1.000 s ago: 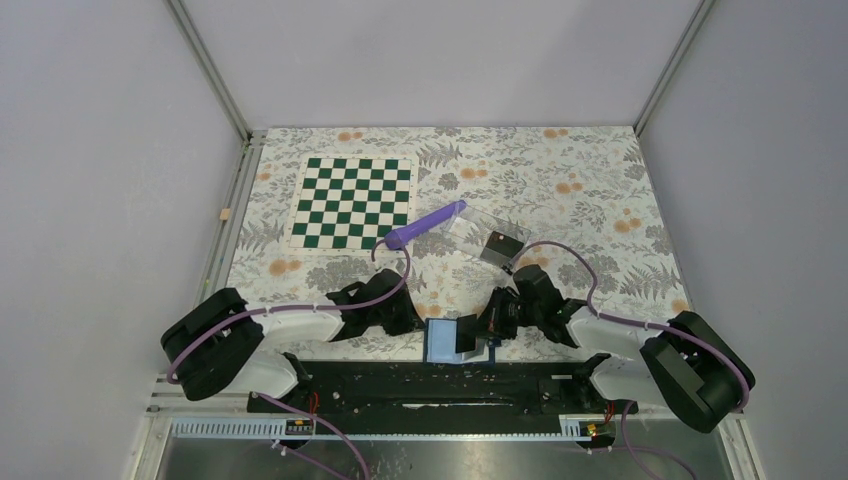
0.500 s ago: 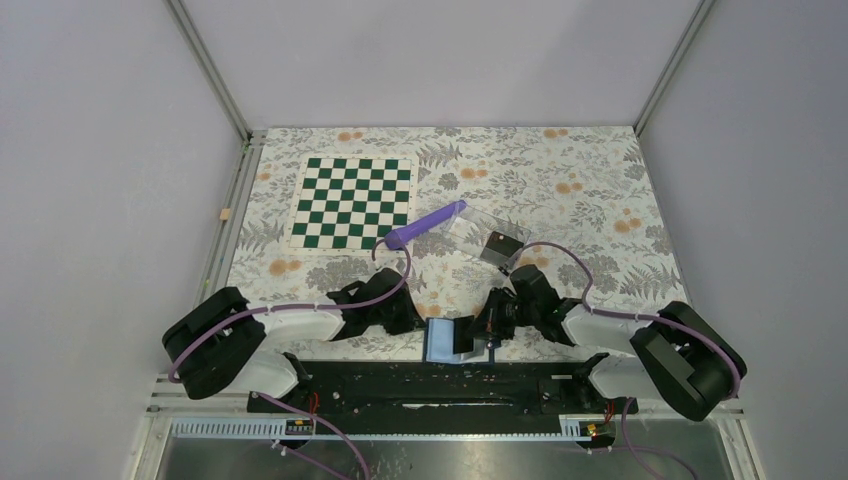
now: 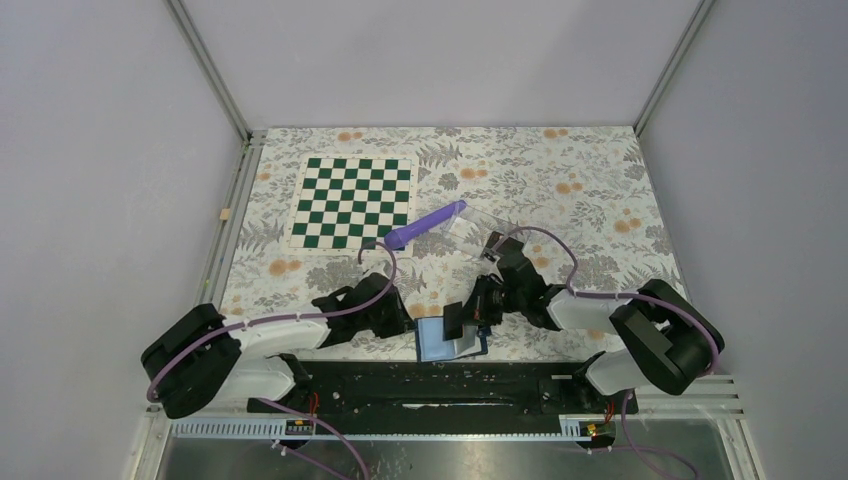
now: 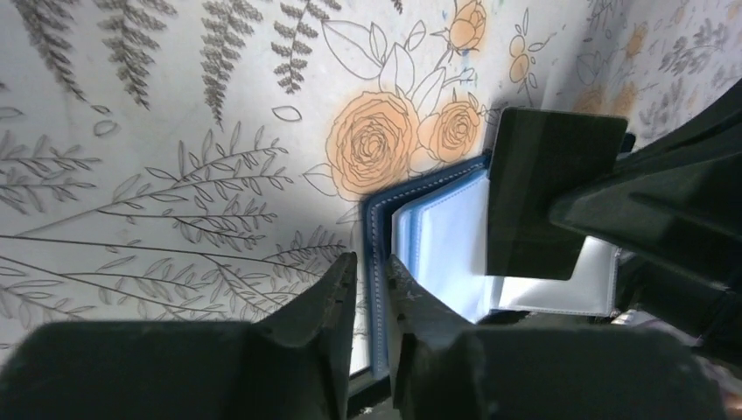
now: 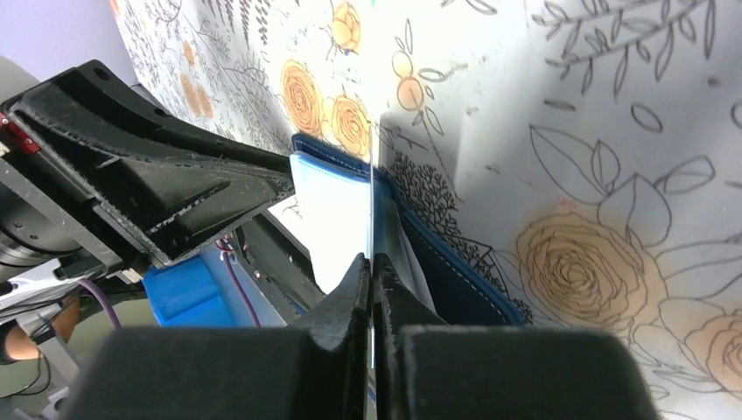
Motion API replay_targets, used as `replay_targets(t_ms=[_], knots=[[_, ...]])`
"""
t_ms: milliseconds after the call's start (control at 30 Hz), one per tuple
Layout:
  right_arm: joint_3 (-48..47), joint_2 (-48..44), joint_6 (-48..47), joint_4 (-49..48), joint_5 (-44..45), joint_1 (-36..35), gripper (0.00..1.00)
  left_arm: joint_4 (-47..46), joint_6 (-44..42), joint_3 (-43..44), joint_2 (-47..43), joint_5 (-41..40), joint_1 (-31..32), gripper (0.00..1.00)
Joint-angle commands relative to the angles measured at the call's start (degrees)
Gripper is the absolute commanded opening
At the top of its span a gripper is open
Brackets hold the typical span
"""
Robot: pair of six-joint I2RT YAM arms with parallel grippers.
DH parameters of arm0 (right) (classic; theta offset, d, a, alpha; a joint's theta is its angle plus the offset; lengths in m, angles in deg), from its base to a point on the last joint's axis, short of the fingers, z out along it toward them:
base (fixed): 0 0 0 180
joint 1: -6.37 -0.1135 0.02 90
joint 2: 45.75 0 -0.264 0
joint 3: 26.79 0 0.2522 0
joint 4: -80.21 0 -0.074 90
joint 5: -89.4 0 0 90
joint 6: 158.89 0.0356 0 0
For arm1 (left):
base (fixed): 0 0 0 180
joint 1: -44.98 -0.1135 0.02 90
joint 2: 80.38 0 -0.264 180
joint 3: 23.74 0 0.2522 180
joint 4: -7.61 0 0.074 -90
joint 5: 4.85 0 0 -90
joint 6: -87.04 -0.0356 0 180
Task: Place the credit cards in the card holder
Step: Insert the credit card into the card holder.
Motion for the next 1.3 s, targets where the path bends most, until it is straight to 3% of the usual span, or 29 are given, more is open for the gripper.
replay_targets(t_ms=[0, 133, 500, 600, 767, 900, 1033, 1267], knots=[[-3.31, 1.06, -3.75, 1.94, 3.01, -0.62, 0.00, 5.81, -2.88, -1.87, -1.45, -1.59, -0.79, 0.35], [-2.76, -0.05, -3.88, 2.93, 4.03, -0.62, 0.00, 8.28, -4.46, 0.10, -3.19, 0.82, -0.84, 0.46], [0.23, 1.61, 0.56, -3.62, 2.72, -0.65, 0.00, 6.41, -1.18, -1.22, -3.83, 5.61, -0.71, 0.47], [0.69, 2.04, 1.38, -4.73, 2.16, -0.69, 0.00, 3.41, -0.98, -0.83, 0.44, 7.79, -0.50, 0.40], [2.23, 1.97, 3.49, -7.20, 1.38, -0.87, 0.00, 0.03, 0.19, -0.25, 6.78, 9.37, -0.05, 0.13], [3.29, 1.47, 4.91, -8.26, 0.72, -1.02, 0.00, -0.22, 1.24, -0.91, 6.74, 8.36, -0.05, 0.01], [3.67, 0.30, 4.80, -6.33, 0.54, -1.22, 0.00, 0.80, 1.78, -1.70, 5.13, 6.70, -0.04, 0.00], [2.40, -4.64, 0.68, 5.53, 1.71, -1.22, 0.00, 2.65, -0.77, -0.73, 4.86, 4.86, -0.05, 0.00]])
